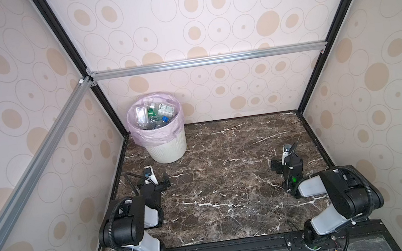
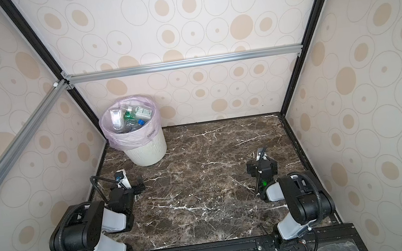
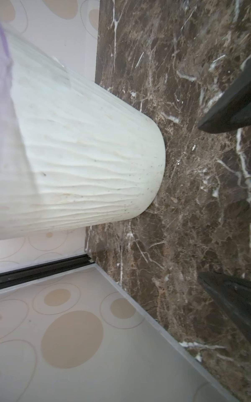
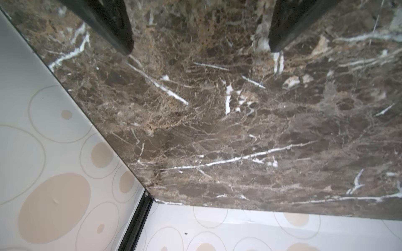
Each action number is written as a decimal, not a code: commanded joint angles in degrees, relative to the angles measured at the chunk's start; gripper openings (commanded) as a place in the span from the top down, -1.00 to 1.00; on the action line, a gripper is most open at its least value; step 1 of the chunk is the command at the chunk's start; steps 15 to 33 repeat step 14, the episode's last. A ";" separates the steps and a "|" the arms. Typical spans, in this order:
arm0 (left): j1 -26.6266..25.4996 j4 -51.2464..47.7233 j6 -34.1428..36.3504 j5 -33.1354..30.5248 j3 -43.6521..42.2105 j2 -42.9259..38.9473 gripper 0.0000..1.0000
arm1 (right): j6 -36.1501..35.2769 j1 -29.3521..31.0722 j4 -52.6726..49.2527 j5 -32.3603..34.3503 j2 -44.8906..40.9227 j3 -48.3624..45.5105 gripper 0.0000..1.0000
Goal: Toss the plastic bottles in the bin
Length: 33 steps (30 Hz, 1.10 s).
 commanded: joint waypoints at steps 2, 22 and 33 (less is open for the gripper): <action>-6.43 12.08 6.13 -11.64 -2.49 0.19 -0.98 | 0.52 -1.08 -0.84 -1.37 -0.65 2.47 -0.99; -6.75 11.97 5.95 -15.02 -1.64 1.01 -0.98 | 1.02 -1.05 -2.53 -1.09 -0.90 3.22 -0.99; -6.75 11.97 5.95 -15.02 -1.64 1.01 -0.98 | 1.02 -1.05 -2.53 -1.09 -0.90 3.22 -0.99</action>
